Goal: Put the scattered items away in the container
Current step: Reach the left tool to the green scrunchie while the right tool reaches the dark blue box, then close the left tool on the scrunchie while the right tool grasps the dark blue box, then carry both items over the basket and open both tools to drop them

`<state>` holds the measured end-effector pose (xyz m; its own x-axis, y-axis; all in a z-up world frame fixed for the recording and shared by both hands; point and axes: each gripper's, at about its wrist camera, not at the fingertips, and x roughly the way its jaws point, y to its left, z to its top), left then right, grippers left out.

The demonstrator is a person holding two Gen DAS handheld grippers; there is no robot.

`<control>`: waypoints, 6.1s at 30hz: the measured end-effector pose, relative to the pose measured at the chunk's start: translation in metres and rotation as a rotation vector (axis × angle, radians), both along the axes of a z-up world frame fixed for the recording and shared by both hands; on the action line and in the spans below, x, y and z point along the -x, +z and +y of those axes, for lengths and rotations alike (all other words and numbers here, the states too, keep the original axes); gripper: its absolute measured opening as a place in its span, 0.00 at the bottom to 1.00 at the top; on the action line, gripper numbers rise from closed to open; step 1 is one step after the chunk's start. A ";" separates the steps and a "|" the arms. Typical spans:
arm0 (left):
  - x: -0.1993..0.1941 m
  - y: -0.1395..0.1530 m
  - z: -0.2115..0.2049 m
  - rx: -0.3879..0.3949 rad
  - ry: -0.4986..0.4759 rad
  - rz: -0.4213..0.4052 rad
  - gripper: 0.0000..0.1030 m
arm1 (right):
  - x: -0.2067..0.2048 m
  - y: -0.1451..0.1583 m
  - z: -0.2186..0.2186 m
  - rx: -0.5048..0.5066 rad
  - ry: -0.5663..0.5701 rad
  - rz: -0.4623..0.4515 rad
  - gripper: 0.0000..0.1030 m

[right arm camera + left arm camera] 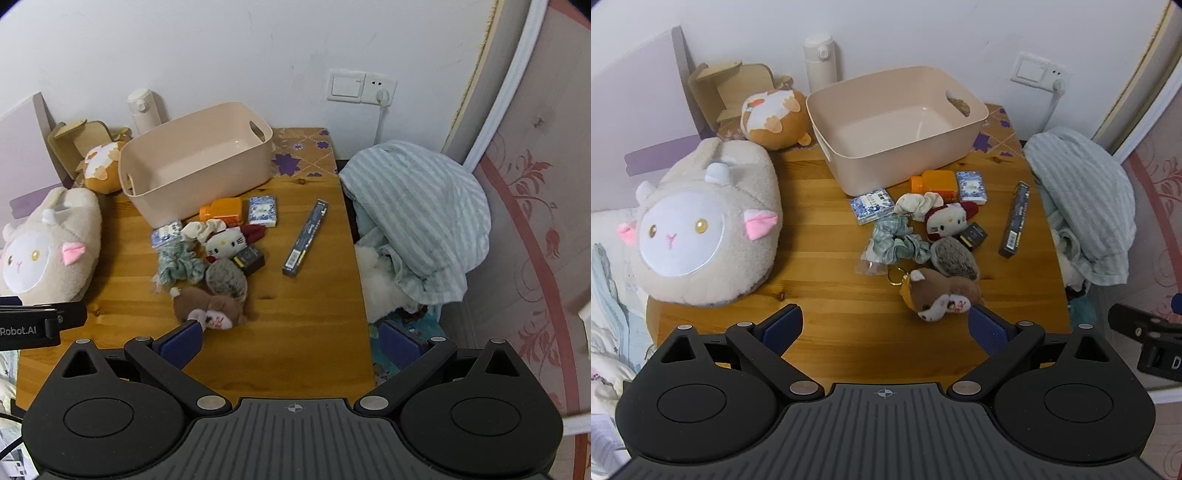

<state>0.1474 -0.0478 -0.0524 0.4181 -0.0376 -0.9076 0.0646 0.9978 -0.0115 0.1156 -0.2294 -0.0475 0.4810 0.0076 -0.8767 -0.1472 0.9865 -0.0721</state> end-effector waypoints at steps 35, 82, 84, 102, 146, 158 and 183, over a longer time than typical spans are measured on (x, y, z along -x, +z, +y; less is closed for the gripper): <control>-0.146 -0.150 -0.017 -0.015 -0.184 0.038 0.86 | -0.193 -0.133 -0.010 0.004 0.057 0.158 0.88; -0.158 -0.195 -0.027 -0.013 -0.411 0.135 0.10 | -0.243 -0.219 -0.019 0.009 -0.035 0.303 0.20; -0.156 -0.190 -0.027 -0.008 -0.425 0.128 0.10 | -0.239 -0.212 -0.021 0.004 -0.039 0.294 0.20; -0.163 -0.131 -0.015 0.081 -0.521 0.076 0.10 | -0.213 -0.140 -0.015 -0.053 -0.058 0.191 0.20; -0.318 -0.096 -0.074 0.113 -0.665 0.005 0.10 | -0.335 -0.075 0.172 -0.007 0.295 -0.008 0.20; -0.331 -0.154 -0.103 0.034 -0.691 0.114 0.10 | -0.369 -0.132 0.178 0.049 0.264 0.105 0.20; -0.323 -0.147 -0.115 -0.023 -0.778 0.038 0.63 | -0.368 -0.123 0.158 -0.001 0.245 0.068 0.56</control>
